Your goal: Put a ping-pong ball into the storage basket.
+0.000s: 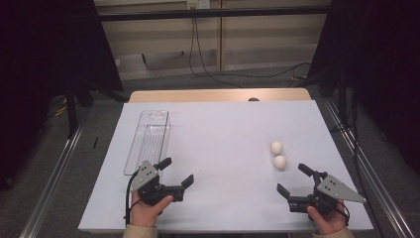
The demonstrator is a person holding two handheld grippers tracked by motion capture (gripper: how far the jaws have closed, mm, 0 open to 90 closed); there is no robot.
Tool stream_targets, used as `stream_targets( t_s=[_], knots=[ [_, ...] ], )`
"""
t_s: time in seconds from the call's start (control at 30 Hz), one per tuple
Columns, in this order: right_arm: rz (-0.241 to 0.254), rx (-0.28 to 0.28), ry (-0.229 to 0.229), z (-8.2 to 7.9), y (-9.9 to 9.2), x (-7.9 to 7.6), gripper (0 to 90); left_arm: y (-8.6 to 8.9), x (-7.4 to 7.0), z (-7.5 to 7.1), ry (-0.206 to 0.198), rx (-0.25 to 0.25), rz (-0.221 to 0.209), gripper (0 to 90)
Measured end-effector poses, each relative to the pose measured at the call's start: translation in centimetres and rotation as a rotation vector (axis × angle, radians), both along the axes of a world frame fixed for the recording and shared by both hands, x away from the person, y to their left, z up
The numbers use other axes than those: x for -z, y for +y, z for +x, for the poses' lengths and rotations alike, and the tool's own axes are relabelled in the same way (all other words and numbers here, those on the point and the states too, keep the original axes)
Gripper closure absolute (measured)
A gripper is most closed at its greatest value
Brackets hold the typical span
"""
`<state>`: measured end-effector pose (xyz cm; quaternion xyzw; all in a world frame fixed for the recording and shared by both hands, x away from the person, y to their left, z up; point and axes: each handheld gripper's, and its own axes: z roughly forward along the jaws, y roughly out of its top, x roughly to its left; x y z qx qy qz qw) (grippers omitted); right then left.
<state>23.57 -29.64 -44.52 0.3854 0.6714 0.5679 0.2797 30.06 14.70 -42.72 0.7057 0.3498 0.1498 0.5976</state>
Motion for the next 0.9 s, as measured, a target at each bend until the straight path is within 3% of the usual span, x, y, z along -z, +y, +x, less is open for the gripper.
stream_targets(
  t_s=[0.63,0.9],
  knots=[
    [-0.005,-0.006,-0.005,0.0,0.1,-0.1,0.9,-3.7,0.3,0.7,0.013,0.082,0.025,2.0],
    [-0.007,-0.007,-0.004,0.0,0.1,-0.1,0.9,-4.4,0.3,1.0,0.018,0.095,0.038,2.1]
  ],
)
